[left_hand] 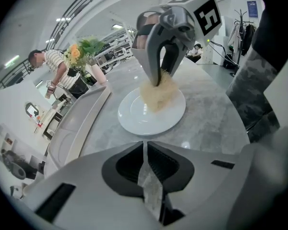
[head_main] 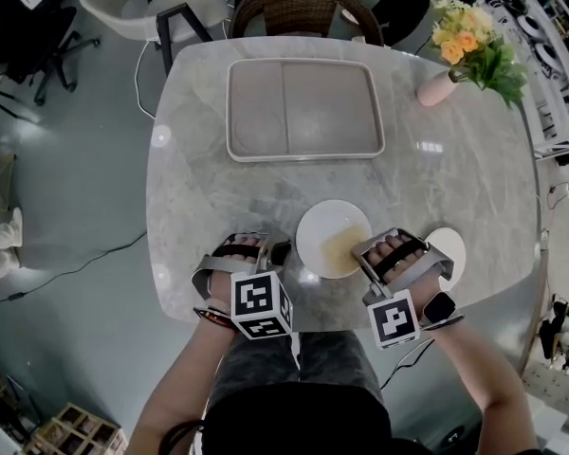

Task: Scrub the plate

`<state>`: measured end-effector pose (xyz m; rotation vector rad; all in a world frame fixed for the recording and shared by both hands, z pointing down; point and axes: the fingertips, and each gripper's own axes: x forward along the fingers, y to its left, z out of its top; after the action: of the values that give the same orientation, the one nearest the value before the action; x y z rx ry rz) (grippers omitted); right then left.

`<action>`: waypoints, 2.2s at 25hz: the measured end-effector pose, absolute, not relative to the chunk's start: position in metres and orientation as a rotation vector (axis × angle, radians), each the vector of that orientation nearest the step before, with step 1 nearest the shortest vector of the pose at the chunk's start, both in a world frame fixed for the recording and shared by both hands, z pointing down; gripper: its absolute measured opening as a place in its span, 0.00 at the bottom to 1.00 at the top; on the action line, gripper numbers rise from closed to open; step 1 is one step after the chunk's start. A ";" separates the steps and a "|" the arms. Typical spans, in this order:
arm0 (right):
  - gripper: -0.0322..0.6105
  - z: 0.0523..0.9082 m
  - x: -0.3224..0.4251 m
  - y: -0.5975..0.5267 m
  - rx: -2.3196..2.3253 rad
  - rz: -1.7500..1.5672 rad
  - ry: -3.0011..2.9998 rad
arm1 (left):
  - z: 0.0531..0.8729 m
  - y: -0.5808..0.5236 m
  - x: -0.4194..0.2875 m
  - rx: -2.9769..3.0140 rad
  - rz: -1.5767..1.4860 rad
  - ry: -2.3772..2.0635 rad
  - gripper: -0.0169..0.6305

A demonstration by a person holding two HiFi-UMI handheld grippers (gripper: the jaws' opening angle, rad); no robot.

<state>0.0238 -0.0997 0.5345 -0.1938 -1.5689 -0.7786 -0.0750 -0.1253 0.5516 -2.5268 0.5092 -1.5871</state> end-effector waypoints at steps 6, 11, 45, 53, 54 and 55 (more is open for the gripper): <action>0.16 0.533 0.009 -0.063 -0.299 -0.732 -1.646 | 0.551 -0.125 -0.077 -2.524 -1.587 0.501 0.08; 0.16 0.526 -0.022 -0.096 -0.276 -0.939 -1.638 | 0.551 -0.125 -0.076 -2.516 -1.588 0.501 0.08; 0.16 0.522 0.044 -0.064 -0.314 -0.773 -1.550 | 0.551 -0.124 -0.075 -2.522 -1.573 0.477 0.07; 0.16 0.520 -0.019 -0.086 -0.353 -1.018 -1.535 | 0.551 -0.122 -0.074 -2.492 -1.604 0.455 0.07; 0.16 0.520 -0.025 -0.091 -0.346 -1.032 -1.537 | 0.551 -0.122 -0.075 -2.490 -1.610 0.456 0.07; 0.16 0.520 -0.032 -0.098 -0.335 -1.045 -1.540 | 0.551 -0.122 -0.076 -2.488 -1.614 0.459 0.07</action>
<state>-0.0320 -0.0977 0.5196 -0.3347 -1.5395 -1.0448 -0.0755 -0.1220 0.5510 -2.4878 0.4587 -1.6140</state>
